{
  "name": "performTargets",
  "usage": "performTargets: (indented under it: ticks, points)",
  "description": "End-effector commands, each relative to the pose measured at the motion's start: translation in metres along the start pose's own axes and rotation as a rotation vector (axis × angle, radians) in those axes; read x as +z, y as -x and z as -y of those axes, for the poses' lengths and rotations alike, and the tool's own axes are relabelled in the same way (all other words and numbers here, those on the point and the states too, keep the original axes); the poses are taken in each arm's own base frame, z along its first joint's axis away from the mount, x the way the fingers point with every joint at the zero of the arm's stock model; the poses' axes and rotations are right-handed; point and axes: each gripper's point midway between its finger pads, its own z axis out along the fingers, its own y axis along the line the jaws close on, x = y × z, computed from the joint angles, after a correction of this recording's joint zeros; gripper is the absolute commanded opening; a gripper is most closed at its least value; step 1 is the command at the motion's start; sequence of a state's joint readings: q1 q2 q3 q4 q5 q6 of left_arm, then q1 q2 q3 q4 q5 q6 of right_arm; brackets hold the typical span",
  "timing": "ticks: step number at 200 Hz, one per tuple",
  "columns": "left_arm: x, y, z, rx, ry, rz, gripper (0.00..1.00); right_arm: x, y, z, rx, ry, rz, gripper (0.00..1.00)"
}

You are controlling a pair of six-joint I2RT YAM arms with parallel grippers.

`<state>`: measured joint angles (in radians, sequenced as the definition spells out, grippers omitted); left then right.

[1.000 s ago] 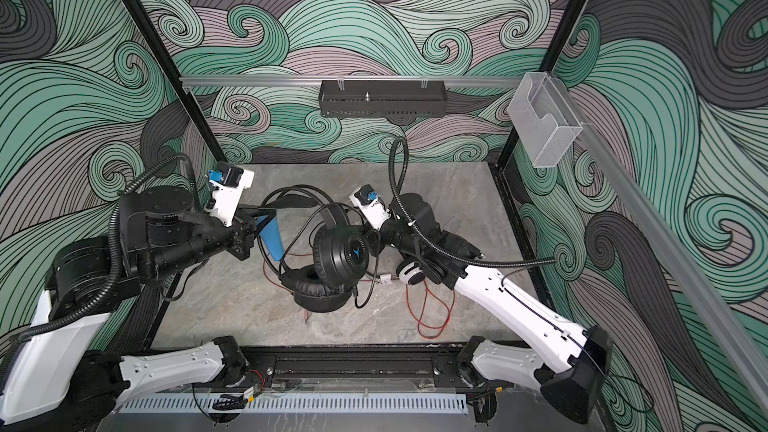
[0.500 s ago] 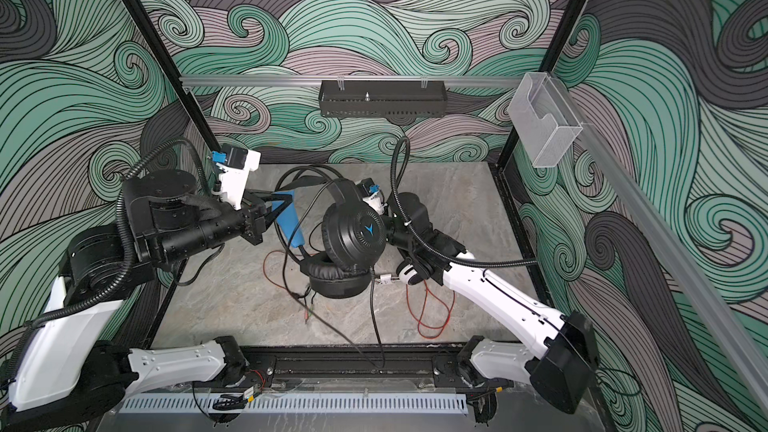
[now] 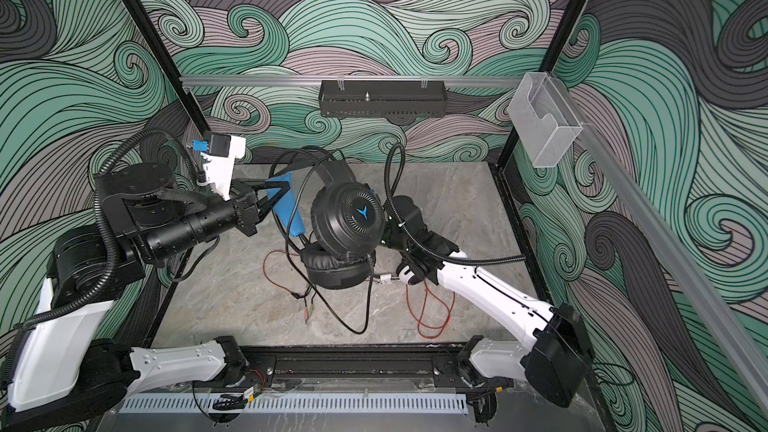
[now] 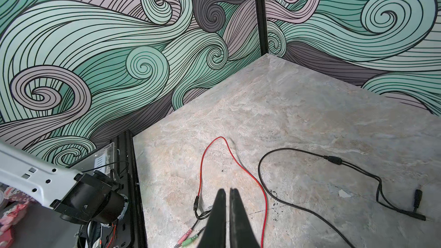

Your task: Wrap the headphones

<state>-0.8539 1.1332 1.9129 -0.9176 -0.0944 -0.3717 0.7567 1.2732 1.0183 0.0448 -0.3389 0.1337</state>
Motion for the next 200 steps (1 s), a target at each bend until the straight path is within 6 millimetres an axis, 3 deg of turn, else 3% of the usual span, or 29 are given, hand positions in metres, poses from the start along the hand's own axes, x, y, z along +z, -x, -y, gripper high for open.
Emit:
performTargets:
  ticks: [1,33,85,125,160,200]
  points:
    - [-0.009,0.028,0.016,-0.053,-0.077,0.102,0.00,-0.006,0.002,0.007,-0.017,-0.042,-0.010,0.08]
    - [-0.008,0.021,0.016,-0.062,-0.089,0.096,0.00,-0.013,0.000,0.019,-0.054,-0.127,-0.054,0.06]
    - [-0.018,0.041,0.022,-0.076,-0.123,0.181,0.00,-0.013,-0.052,0.031,0.002,-0.185,-0.204,0.00]
    - [-0.018,0.054,0.031,-0.116,-0.172,0.229,0.00,-0.018,-0.076,0.036,-0.057,-0.255,-0.302,0.00]
    - [-0.015,0.071,0.033,-0.159,-0.181,0.295,0.00,-0.024,-0.088,0.032,-0.114,-0.312,-0.356,0.00]
    - [-0.013,0.089,0.021,-0.210,-0.131,0.365,0.00,-0.034,-0.104,0.022,-0.197,-0.361,-0.431,0.00]
